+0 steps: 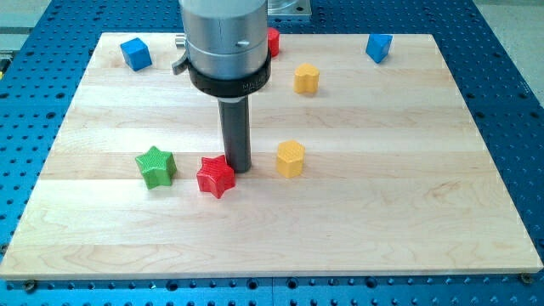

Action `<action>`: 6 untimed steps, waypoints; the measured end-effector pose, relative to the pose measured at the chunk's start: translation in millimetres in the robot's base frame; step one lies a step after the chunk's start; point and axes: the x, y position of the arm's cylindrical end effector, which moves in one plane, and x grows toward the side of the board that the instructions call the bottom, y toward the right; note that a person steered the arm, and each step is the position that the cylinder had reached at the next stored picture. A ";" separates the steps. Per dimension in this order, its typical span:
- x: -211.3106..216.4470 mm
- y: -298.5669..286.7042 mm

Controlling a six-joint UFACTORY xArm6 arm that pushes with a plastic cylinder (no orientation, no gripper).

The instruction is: Slide the hexagon to the right side of the board

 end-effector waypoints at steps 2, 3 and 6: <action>3.3 124.0; 3.2 142.1; 3.5 233.0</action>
